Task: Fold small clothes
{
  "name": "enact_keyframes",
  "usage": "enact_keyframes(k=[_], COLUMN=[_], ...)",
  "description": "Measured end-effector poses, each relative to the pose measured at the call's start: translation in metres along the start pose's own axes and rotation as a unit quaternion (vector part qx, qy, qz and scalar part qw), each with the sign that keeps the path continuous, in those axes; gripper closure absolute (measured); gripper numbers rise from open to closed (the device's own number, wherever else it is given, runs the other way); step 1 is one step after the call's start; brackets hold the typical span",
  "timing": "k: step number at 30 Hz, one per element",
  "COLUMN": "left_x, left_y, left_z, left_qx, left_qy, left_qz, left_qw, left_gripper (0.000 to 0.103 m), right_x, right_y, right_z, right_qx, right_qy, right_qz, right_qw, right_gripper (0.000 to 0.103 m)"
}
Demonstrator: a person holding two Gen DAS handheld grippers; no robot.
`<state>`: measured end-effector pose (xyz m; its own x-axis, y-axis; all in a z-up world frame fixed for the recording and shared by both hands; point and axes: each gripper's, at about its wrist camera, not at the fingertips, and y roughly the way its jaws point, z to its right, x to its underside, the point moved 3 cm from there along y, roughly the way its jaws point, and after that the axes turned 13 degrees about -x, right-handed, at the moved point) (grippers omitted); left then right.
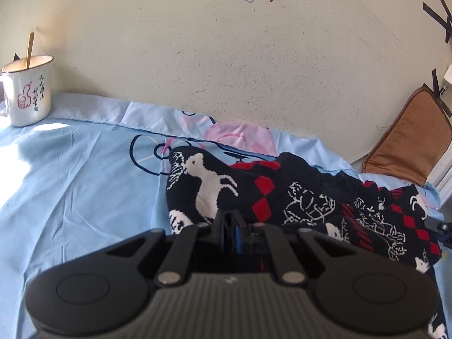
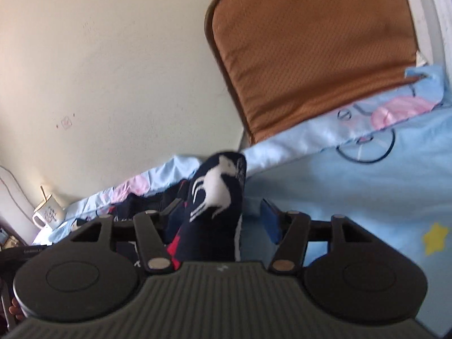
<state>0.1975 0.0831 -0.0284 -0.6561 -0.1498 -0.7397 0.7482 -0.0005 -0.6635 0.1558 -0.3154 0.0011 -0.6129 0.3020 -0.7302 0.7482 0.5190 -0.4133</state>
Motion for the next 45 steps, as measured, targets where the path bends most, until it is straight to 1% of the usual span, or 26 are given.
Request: enact_keyframes(k=[1,3,4,5,6,7,8,10,11,13,16,18,20,22,23,25,28,30,31,33,36,38,40,41,43,45], left_x=[-0.001,-0.004,-0.006,-0.006,-0.005,-0.004,-0.003,-0.002,-0.002,0.000,0.000,-0.002,-0.004,-0.002,-0.001,0.002,0.001,-0.002,-0.005,-0.011,-0.016,-0.014,-0.009,-0.006,-0.004,-0.004], left_y=[-0.004,-0.012,-0.015,-0.015,-0.013,-0.008,-0.003,0.007,0.009,0.006,-0.006,-0.019,-0.022,-0.009,-0.001,0.013,0.008,0.003,-0.001,-0.007,-0.002,0.007,0.021,0.024,0.020,0.019], left_z=[0.001,0.000,0.000,0.000,0.001,0.003,0.002,-0.004,-0.006,-0.005,-0.002,-0.002,0.001,0.004,0.006,0.006,-0.002,-0.007,-0.013,-0.025,-0.040,-0.042,-0.036,-0.031,-0.027,-0.029], left_qx=[-0.003,0.006,0.020,0.021,-0.001,-0.033,-0.044,-0.031,-0.030,-0.032,-0.028,-0.018,-0.025,-0.048,-0.060,-0.078,-0.075,-0.072,-0.072,-0.076,-0.079,-0.078,-0.100,-0.110,-0.120,-0.116], left_qy=[0.003,-0.004,-0.012,-0.017,-0.015,-0.005,-0.002,-0.021,-0.023,-0.019,-0.013,-0.013,-0.004,0.014,0.025,0.038,0.021,0.007,-0.008,-0.037,-0.064,-0.063,-0.033,-0.014,0.000,-0.008], left_qz=[0.012,0.037,0.048,0.053,0.058,0.060,0.053,0.025,0.023,0.030,0.066,0.104,0.116,0.093,0.074,0.042,0.049,0.054,0.062,0.073,0.059,0.036,0.017,0.022,0.033,0.033], left_qw=[0.9999,0.9993,0.9986,0.9982,0.9982,0.9977,0.9976,0.9990,0.9990,0.9989,0.9973,0.9943,0.9929,0.9944,0.9951,0.9953,0.9958,0.9959,0.9954,0.9937,0.9931,0.9943,0.9943,0.9936,0.9922,0.9926], left_gripper=[0.097,0.097,0.097,0.097,0.097,0.097,0.097,0.097,0.097,0.097,0.097,0.097,0.097,0.097,0.097,0.095,0.092,0.088,0.084,0.066,0.065,0.064,0.061,0.058,0.057,0.053], right_x=[0.000,-0.004,-0.005,-0.003,-0.001,0.000,0.000,-0.006,-0.009,-0.016,-0.012,0.002,0.020,0.034,0.037,0.033,0.027,0.021,0.015,0.001,-0.010,-0.003,0.012,0.015,0.014,0.014], right_y=[0.001,-0.009,-0.012,-0.012,-0.009,-0.006,-0.009,-0.024,-0.031,-0.026,0.010,0.036,0.061,0.086,0.087,0.090,0.085,0.076,0.068,0.051,0.027,0.018,0.019,0.011,-0.011,-0.045], right_z=[-0.003,-0.001,0.006,0.013,0.019,0.024,0.030,0.021,0.010,-0.019,-0.061,-0.082,-0.095,-0.092,-0.091,-0.086,-0.082,-0.081,-0.081,-0.076,-0.055,-0.037,-0.015,-0.008,-0.007,-0.018], right_qx=[0.012,0.042,0.077,0.124,0.162,0.165,0.143,0.125,0.117,0.076,-0.018,-0.080,-0.104,-0.080,-0.086,-0.086,-0.089,-0.088,-0.083,-0.066,-0.061,-0.041,0.000,-0.013,-0.022,-0.025], right_qy=[-0.012,-0.026,-0.023,-0.026,-0.028,-0.016,0.008,0.014,-0.008,-0.054,-0.092,-0.107,-0.119,-0.132,-0.136,-0.122,-0.090,-0.086,-0.091,-0.094,-0.052,-0.032,-0.011,0.002,0.042,0.034], right_qz=[0.011,0.069,0.089,0.096,0.087,0.069,0.055,0.097,0.124,0.118,0.025,-0.040,-0.090,-0.129,-0.111,-0.108,-0.113,-0.110,-0.095,-0.062,-0.030,-0.037,-0.071,-0.057,-0.043,-0.014], right_qw=[1.000,0.996,0.993,0.987,0.983,0.984,0.988,0.987,0.985,0.989,0.995,0.990,0.983,0.980,0.981,0.983,0.986,0.986,0.988,0.991,0.996,0.998,0.997,0.998,0.998,0.999], right_gripper=[0.083,0.087,0.087,0.100,0.097,0.094,0.094,0.092,0.091,0.091,0.078,0.076,0.076,0.077,0.079,0.084,0.085,0.082,0.080,0.076,0.071,0.069,0.069,0.073,0.073,0.065])
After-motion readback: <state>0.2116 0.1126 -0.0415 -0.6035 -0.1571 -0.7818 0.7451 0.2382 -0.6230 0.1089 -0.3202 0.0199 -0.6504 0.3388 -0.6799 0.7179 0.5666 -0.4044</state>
